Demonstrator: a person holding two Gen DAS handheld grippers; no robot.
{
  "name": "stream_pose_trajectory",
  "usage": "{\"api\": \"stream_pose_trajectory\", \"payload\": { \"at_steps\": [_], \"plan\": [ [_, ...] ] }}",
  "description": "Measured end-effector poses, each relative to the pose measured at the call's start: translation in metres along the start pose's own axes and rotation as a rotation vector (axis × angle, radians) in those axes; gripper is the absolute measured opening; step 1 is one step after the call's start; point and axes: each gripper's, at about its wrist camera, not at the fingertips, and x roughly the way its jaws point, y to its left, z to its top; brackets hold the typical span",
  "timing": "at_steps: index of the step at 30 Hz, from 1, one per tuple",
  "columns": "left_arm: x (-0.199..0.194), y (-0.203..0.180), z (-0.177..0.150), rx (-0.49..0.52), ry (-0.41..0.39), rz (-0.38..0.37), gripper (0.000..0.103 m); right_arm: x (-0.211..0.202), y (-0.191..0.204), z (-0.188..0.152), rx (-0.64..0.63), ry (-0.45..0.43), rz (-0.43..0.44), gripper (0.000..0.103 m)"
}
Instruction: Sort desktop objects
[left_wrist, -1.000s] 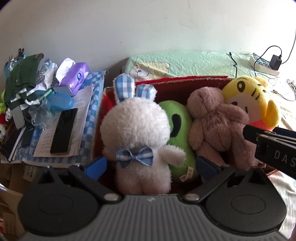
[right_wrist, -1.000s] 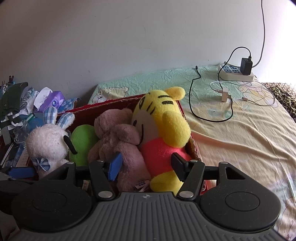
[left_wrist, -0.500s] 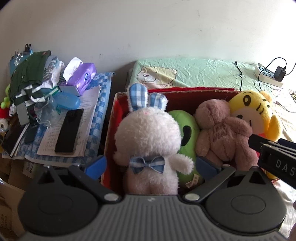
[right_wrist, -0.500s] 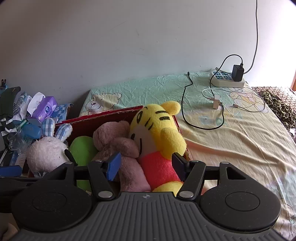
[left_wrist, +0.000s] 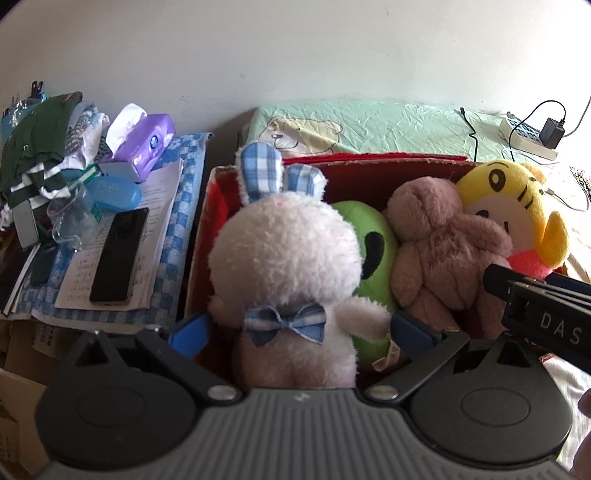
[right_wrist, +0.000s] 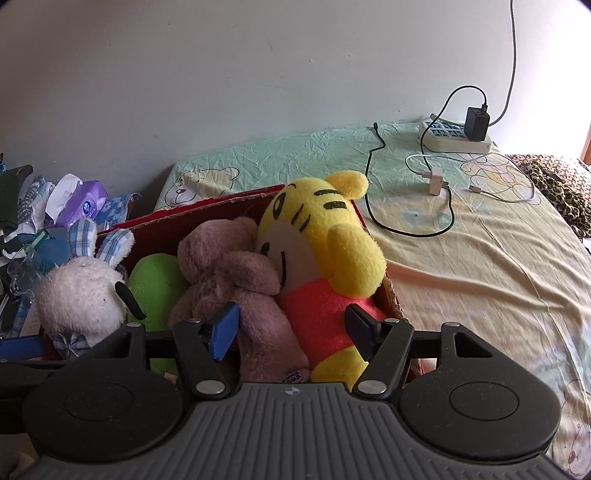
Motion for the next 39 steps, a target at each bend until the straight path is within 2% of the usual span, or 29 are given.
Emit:
{"api": "stream_pose_trajectory", "payload": {
  "at_steps": [4, 11, 16, 24, 39],
  "plan": [
    [0.003, -0.002, -0.002, -0.001, 0.006, -0.009, 0.102, 0.001, 0.0, -0.001, -0.01, 0.001, 0.003, 0.068],
    [0.004, -0.003, -0.006, 0.004, 0.002, 0.028, 0.103, 0.003, 0.002, -0.002, -0.035, 0.002, 0.007, 0.072],
    [0.009, -0.004, -0.007, -0.003, 0.03, 0.023, 0.103, 0.003, 0.002, -0.005, -0.053, -0.006, 0.003, 0.072],
    [0.011, -0.007, -0.009, -0.012, 0.036, 0.019, 0.103, 0.004, -0.002, -0.005, -0.047, 0.001, 0.025, 0.072],
    [0.013, -0.005, -0.015, -0.04, 0.042, 0.03, 0.102, 0.004, 0.003, -0.007, -0.103, 0.003, 0.013, 0.074]
  ]
}}
